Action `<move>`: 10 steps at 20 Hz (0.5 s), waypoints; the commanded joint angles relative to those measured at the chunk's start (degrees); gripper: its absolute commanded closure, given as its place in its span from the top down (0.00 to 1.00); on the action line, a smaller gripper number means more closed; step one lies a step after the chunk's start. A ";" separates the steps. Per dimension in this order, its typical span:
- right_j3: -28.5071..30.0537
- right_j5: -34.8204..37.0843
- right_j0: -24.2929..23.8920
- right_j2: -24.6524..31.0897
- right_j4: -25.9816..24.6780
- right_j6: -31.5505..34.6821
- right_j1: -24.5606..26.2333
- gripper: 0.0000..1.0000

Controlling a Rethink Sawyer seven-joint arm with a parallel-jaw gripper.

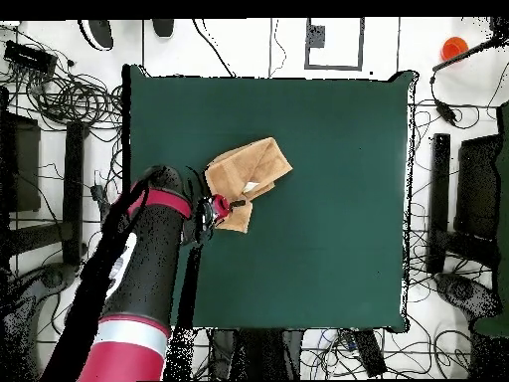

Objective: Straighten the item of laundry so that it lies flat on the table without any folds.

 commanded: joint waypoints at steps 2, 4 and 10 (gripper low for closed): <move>4.04 -13.20 2.62 -2.14 -4.52 13.87 -0.97 1.00; 3.50 -13.40 2.78 -2.48 -4.30 14.01 -0.28 1.00; 3.70 -14.50 3.55 -4.60 -2.95 14.08 1.85 1.00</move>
